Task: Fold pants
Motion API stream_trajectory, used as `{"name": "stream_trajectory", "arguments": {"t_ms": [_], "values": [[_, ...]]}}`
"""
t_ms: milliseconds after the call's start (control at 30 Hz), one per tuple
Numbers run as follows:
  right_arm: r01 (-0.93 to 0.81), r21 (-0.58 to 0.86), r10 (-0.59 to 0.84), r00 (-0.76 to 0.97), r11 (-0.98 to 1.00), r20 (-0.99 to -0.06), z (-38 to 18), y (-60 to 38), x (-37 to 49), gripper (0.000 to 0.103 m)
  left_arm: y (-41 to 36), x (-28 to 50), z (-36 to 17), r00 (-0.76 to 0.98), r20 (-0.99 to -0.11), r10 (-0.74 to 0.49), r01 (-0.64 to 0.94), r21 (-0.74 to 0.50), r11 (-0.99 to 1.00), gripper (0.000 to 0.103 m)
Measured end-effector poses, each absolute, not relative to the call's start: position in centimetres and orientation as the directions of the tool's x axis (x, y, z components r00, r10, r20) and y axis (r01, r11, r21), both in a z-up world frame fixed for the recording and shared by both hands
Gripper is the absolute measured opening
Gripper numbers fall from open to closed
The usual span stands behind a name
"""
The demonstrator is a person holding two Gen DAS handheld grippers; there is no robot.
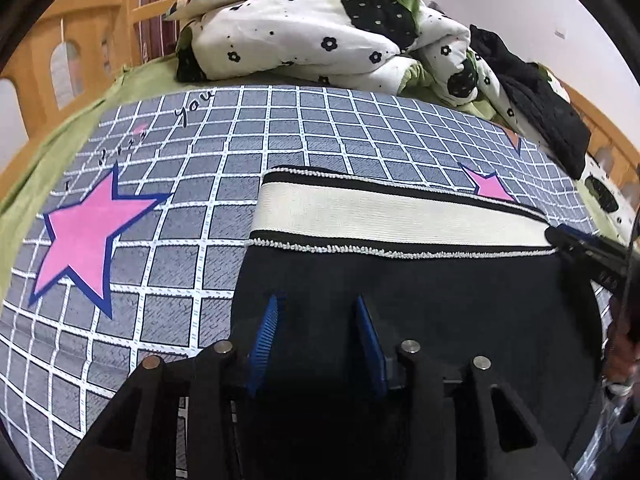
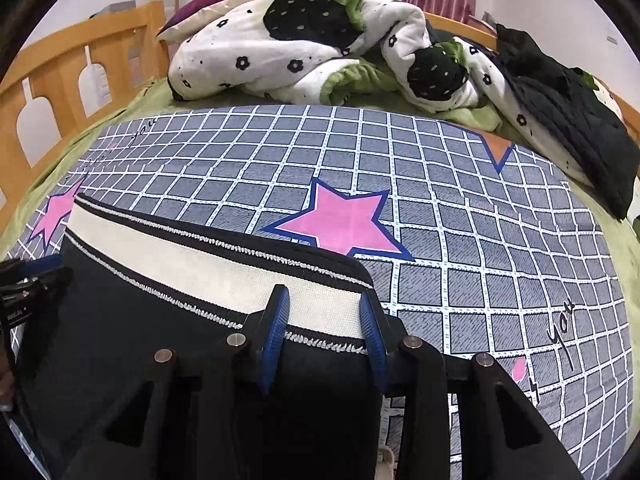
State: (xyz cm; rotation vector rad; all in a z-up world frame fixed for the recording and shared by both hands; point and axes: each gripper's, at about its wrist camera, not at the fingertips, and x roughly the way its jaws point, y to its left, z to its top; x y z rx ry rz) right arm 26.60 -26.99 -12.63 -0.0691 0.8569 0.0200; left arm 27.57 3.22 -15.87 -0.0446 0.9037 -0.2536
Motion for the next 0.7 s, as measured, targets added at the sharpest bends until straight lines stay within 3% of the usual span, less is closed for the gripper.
{"name": "stream_trajectory", "arguments": {"t_ms": [167, 333, 467, 567, 700], "values": [[-0.026, -0.134, -0.082, 0.673, 0.991, -0.735, -13.1, -25.8, 26.6, 0.035, 3.0, 27.2, -16.0, 0.587, -0.779, -0.22, 0.191, -0.131, 0.973, 0.045], [-0.015, -0.104, -0.066, 0.675, 0.994, -0.735, -12.9, -26.4, 26.5, 0.035, 3.8, 26.6, -16.1, 0.518, -0.817, -0.252, 0.134, -0.214, 0.968, 0.051], [-0.013, -0.104, -0.07, 0.661, 0.995, -0.747, -12.2, -26.1, 25.4, 0.036, 2.9, 24.3, -15.8, 0.519, -0.835, -0.185, 0.172, -0.11, 0.979, 0.052], [-0.044, -0.027, 0.007, 0.63, 0.999, -0.776, -11.6, -26.3, 23.4, 0.037, 2.3, 22.3, -15.2, 0.543, -0.832, -0.111, 0.168, -0.023, 0.986, 0.053], [-0.093, -0.037, 0.027, 0.602, 0.995, -0.798, -11.8, -25.4, 19.6, 0.038, 3.1, 20.5, -14.9, 0.494, -0.858, -0.139, 0.13, -0.086, 0.988, 0.054]]}}
